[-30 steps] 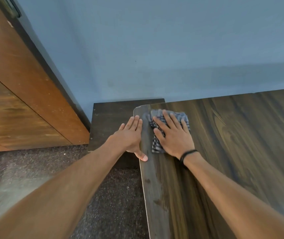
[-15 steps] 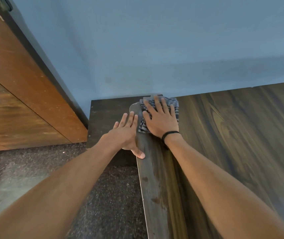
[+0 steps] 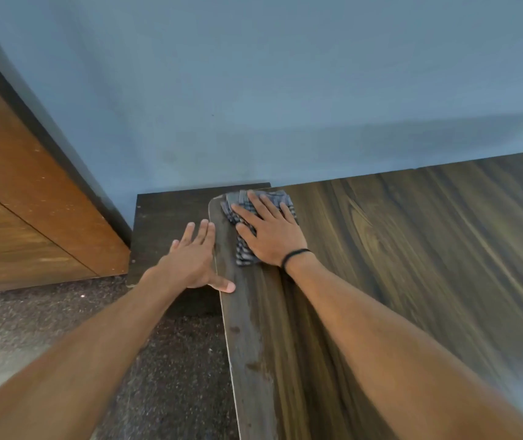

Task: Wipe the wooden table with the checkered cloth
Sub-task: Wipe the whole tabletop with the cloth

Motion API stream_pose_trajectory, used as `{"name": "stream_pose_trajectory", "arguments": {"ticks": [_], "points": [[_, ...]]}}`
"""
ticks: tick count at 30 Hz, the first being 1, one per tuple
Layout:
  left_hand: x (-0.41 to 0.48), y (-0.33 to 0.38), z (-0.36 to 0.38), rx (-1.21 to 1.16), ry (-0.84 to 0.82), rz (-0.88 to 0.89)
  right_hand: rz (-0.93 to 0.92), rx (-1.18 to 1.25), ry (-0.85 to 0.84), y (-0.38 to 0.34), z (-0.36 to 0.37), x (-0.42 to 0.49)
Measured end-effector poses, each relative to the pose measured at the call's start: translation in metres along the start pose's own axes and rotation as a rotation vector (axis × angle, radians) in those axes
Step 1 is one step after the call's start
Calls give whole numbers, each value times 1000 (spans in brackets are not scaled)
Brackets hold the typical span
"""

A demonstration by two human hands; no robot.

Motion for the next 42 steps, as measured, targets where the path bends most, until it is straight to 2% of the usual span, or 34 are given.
{"name": "stream_pose_trajectory", "arguments": {"ticks": [3, 7, 12, 21, 24, 26, 28, 30, 33, 36, 42], "points": [[3, -1, 2, 17, -16, -20, 104, 40, 43, -14, 4, 10], [1, -6, 8, -25, -7, -6, -54, -3, 12, -5, 7, -5], [2, 0, 2, 35, -9, -27, -16, -6, 59, -6, 6, -6], [-13, 11, -7, 125, 10, -58, -17, -27, 7, -1, 13, -6], [-16, 12, -12, 87, 8, -51, -64, 141, -69, -2, 0, -10], [-17, 18, -17, -10, 58, -7, -32, 404, 50, 10, -19, -20], [-14, 36, -23, -92, 146, 74, 117, 487, 260, 41, -36, -41], [-8, 67, -23, -96, 206, 174, 264, 371, 366, 80, -44, -68], [10, 110, -15, -42, 245, 239, 323, 170, 290, 118, -41, -94], [28, 124, -9, -44, 297, 159, 288, 91, 203, 128, -31, -100], [45, 101, -19, -61, 332, 73, 287, 82, 217, 132, -24, -98]]}}
Point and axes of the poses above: each hand's wrist, its own x-axis towards the middle knuckle, its own z-axis out of the palm, y = z × x, the point moved 5 cm from there along x, towards the middle knuckle, and after that the axes turned 6 degrees about -y, right-handed, at the moved point
